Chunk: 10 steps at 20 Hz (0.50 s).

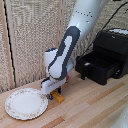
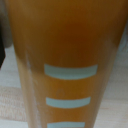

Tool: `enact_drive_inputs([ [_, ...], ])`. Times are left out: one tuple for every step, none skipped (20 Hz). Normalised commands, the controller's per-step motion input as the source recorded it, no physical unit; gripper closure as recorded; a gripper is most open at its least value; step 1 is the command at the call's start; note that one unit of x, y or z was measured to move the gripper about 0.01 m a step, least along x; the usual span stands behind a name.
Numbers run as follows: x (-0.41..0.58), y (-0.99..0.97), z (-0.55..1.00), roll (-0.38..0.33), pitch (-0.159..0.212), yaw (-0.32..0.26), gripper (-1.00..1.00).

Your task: Extend the gripper towards the air fryer handle. Grasp the air fryer handle and pull it to open the air fryer. Release the air fryer handle and move the gripper to the bread. Grasp the bread with the gripper and move it to the air fryer basket. Release the bread inside the air fryer and retract the gripper.

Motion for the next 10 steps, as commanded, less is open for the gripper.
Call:
enact_drive_inputs([
  [0.000,0.00,0.00,0.000,0.000,0.006,1.00],
  [0.000,-0.06,0.00,0.011,0.000,0.000,1.00],
  [0.000,-0.02,0.00,0.000,0.000,0.007,1.00],
  [0.000,0.00,0.00,0.000,-0.007,0.015,1.00],
  [0.000,0.00,0.00,0.005,-0.003,0.000,1.00],
  [0.000,0.00,0.03,0.002,-0.030,0.000,1.00],
  [0.000,0.00,0.03,0.000,0.000,0.000,1.00],
  [0.000,0.00,0.04,0.000,0.000,-0.010,1.00],
  [0.000,0.03,0.09,0.000,0.000,-0.038,1.00],
  [-0.080,0.11,0.11,0.000,0.000,-0.034,1.00],
])
